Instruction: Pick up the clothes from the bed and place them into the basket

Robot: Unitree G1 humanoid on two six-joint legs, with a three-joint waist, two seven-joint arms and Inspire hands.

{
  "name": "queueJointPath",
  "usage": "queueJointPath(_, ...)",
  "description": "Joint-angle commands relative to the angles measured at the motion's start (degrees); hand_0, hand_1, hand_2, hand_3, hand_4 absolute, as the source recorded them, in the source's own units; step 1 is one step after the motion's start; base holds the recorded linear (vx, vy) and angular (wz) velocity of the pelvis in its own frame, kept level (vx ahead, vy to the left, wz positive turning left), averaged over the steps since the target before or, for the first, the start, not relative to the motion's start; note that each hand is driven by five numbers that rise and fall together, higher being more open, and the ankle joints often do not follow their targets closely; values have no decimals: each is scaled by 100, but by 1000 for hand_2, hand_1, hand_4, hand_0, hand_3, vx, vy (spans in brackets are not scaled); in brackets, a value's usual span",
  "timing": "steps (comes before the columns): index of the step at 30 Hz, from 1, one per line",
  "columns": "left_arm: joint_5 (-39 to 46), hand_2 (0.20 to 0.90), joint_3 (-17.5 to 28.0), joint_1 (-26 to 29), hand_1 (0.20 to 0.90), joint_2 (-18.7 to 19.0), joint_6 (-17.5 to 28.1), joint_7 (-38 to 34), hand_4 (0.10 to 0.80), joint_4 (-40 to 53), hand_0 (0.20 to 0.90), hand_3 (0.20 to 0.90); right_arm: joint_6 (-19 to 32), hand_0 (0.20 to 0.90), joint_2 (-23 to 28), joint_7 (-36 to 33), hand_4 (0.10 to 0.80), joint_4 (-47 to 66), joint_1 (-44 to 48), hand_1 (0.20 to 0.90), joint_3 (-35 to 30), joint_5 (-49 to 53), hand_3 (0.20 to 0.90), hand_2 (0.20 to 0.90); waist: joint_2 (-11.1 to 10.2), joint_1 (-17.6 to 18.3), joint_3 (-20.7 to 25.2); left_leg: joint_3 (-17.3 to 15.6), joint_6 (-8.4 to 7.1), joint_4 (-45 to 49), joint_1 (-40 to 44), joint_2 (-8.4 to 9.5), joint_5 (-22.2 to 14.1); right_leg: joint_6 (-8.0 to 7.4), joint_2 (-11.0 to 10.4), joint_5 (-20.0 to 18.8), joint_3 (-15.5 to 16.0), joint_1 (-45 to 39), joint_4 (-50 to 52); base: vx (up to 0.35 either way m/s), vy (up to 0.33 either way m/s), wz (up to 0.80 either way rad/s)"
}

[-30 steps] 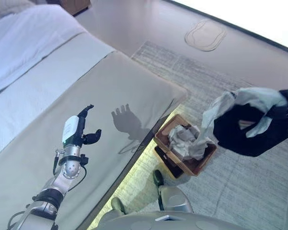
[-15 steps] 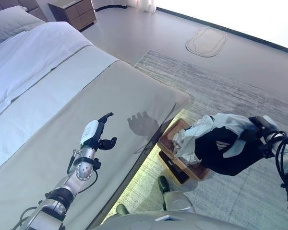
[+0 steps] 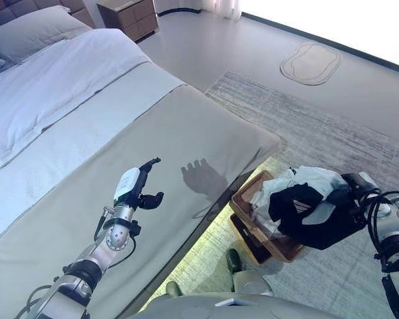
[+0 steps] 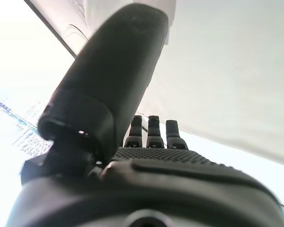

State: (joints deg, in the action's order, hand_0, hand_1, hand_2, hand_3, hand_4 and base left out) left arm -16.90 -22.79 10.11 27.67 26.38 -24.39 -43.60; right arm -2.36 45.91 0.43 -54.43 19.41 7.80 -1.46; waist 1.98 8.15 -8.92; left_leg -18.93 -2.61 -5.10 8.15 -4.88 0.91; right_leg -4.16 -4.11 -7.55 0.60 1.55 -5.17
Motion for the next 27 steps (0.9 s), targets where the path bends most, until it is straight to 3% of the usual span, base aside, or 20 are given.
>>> queueJointPath(1, 106, 900, -87, 491, 900, 282, 364, -192, 800, 212, 900, 900, 465, 900, 331, -586, 800, -278, 1246, 900, 143, -102, 900, 900, -42, -90, 271, 500, 74, 219, -93, 33, -444, -249, -146, 461, 141, 44, 553, -13, -3, 8)
queueJointPath(20, 47, 900, -55, 433, 900, 224, 277, -245, 800, 193, 900, 900, 326, 900, 255, -523, 800, -285, 1150, 900, 122, -246, 900, 900, -91, -109, 270, 526, 54, 172, -42, -12, -399, -242, -118, 473, 114, -35, 514, 10, -2, 1)
queueJointPath(27, 26, 900, 23, 350, 900, 223, 246, -262, 800, 237, 900, 900, 491, 900, 237, -499, 800, -185, 888, 900, -23, 19, 900, 900, -106, -102, 265, 535, 44, 163, -10, -36, -386, -227, -107, 506, 124, -84, 535, 29, 6, 1)
